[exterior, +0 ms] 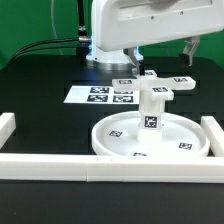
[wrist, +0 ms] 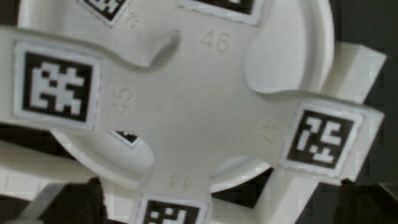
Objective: Assemble round table
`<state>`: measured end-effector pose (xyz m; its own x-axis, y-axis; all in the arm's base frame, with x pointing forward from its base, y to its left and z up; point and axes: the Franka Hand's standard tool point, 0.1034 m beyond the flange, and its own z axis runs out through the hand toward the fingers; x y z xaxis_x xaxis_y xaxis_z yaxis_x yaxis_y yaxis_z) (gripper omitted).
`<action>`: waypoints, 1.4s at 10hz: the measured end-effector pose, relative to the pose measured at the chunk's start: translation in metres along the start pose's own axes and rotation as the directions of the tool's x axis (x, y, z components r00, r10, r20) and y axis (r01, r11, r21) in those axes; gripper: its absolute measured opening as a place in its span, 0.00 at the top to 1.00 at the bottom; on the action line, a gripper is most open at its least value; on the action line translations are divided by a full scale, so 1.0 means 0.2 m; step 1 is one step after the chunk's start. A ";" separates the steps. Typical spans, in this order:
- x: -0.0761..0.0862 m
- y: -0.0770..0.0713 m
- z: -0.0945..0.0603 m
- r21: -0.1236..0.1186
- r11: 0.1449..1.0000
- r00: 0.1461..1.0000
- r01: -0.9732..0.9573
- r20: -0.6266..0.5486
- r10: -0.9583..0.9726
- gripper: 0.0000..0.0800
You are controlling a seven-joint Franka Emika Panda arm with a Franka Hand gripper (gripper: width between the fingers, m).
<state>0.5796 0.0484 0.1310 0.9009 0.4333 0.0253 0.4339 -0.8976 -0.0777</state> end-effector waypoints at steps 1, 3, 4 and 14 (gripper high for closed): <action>0.01 0.00 0.00 -0.019 0.996 0.997 0.083 -0.003 -0.083 0.19; 0.00 0.01 0.00 -0.033 0.981 0.981 0.194 -0.007 -0.194 0.19; 0.00 0.02 0.00 -0.035 0.966 0.967 0.254 -0.002 -0.255 0.19; -0.07 0.03 0.11 -0.018 0.878 0.878 0.477 0.053 -0.476 0.19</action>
Offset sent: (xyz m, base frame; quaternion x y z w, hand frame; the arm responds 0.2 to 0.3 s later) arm 0.0000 0.0000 0.0000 0.0000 0.0000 -0.1296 0.9916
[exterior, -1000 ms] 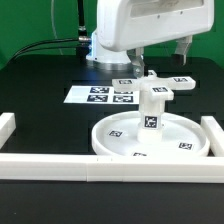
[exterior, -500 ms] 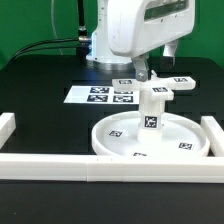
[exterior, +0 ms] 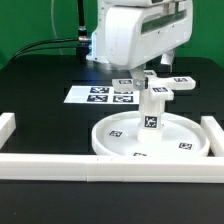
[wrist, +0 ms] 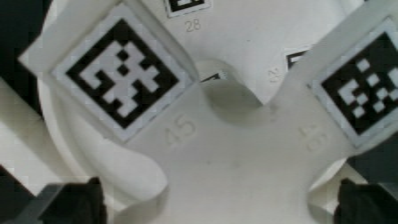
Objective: Assemble round table
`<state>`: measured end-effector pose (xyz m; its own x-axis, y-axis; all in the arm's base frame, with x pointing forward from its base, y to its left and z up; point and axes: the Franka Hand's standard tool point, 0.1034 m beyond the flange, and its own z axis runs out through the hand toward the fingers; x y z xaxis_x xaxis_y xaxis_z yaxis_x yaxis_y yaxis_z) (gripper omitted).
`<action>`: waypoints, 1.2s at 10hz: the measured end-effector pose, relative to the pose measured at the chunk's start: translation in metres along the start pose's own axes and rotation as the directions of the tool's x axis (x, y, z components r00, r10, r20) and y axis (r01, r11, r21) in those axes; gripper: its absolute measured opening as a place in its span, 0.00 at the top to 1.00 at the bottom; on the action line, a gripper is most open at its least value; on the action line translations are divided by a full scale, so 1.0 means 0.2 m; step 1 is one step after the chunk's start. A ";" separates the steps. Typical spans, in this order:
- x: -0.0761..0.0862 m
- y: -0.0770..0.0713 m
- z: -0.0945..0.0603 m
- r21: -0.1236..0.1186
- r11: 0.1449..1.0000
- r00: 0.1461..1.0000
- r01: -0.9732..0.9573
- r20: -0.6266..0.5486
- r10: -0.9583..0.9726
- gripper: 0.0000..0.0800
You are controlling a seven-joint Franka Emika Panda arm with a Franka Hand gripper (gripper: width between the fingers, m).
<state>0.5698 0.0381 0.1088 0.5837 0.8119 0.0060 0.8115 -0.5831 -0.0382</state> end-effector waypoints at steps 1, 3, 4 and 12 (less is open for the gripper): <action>0.00 -0.01 0.02 0.004 1.000 1.000 -0.013 0.004 0.013 0.19; -0.01 -0.01 0.05 0.011 1.000 1.000 -0.017 0.012 0.017 0.19; -0.02 -0.01 0.06 0.013 1.000 1.000 -0.019 0.014 0.018 0.19; -0.03 -0.01 0.07 0.015 0.999 0.999 -0.052 0.017 0.051 0.44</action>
Offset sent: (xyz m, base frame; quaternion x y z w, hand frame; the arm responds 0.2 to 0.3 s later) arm -0.0022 -0.0016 -0.0063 0.0079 -0.0001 -0.0077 0.9999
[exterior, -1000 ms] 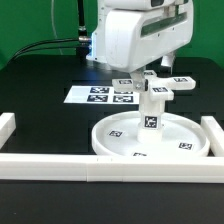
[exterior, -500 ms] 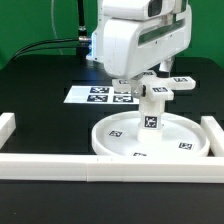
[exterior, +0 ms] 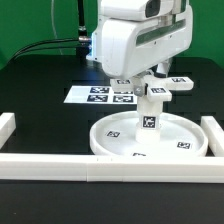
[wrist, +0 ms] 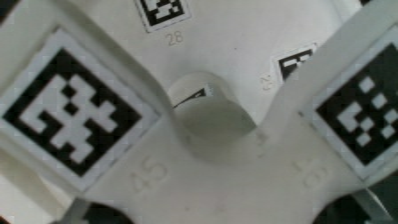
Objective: Assemble round table
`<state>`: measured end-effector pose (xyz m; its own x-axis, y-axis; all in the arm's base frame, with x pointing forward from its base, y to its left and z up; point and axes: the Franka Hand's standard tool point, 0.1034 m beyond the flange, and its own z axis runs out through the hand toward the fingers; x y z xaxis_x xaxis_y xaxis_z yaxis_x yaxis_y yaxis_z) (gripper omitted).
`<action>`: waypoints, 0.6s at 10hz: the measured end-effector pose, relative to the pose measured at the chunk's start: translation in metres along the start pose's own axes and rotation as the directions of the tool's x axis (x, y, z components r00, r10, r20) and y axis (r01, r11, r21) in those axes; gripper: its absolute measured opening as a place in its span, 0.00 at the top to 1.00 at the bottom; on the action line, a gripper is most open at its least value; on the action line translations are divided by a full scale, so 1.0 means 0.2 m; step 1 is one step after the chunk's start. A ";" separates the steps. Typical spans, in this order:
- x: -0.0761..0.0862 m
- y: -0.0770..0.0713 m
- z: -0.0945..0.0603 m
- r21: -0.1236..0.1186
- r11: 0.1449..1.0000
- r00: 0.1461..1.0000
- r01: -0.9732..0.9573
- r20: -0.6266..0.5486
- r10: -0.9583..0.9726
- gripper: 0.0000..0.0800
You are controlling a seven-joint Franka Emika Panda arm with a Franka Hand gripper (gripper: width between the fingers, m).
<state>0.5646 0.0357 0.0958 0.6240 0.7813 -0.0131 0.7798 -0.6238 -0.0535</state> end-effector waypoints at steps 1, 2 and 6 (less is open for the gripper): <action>0.00 0.00 0.00 0.001 0.995 0.995 -0.095 -0.001 0.095 0.44; 0.00 0.00 0.00 0.003 0.980 0.980 -0.198 -0.001 0.198 0.44; -0.02 -0.01 0.01 0.025 0.769 0.768 -0.639 -0.035 0.639 0.44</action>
Offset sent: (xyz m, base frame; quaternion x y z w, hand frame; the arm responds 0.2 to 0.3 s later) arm -0.0155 -0.0076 -0.0061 0.0248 0.0030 0.2736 0.9615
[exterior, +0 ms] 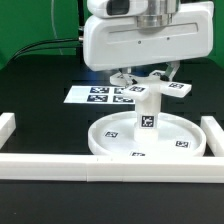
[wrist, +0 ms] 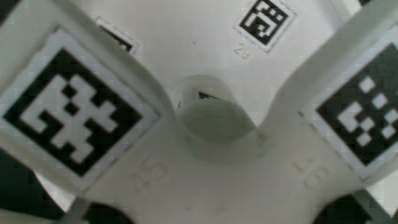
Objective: Assemble round table
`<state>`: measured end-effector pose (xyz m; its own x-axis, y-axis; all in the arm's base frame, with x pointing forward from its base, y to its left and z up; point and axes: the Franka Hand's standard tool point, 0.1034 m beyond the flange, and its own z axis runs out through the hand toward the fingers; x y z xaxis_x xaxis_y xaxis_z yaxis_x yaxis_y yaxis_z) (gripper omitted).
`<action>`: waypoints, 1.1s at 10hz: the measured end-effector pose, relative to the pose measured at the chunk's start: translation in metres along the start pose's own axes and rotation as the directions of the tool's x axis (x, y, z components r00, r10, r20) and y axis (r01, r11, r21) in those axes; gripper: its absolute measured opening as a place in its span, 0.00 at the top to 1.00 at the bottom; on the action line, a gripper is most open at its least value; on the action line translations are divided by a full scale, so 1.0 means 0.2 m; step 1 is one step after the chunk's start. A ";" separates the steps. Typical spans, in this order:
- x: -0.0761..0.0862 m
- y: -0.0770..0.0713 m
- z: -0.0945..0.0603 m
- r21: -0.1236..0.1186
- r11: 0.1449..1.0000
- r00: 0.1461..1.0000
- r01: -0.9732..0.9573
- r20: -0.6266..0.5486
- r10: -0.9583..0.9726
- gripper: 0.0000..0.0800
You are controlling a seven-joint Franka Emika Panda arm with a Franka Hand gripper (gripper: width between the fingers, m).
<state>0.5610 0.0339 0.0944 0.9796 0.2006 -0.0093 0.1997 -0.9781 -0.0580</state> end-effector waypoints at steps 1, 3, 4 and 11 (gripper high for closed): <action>0.00 -0.02 0.00 -0.002 0.991 0.991 -0.132 -0.011 0.132 0.44; 0.02 -0.03 0.00 0.005 0.941 0.941 -0.337 -0.039 0.337 0.44; 0.02 -0.03 0.00 0.006 0.929 0.928 -0.370 -0.047 0.369 0.44; 0.02 -0.02 0.00 0.090 0.483 0.483 -0.871 -0.020 0.875 0.44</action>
Offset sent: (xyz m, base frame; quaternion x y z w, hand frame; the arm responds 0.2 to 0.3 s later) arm 0.0000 0.0156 -0.0028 0.0027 0.0366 0.1444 0.9888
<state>0.5639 0.0382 0.0947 0.6484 -0.7605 -0.0349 -0.7589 -0.6419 -0.1097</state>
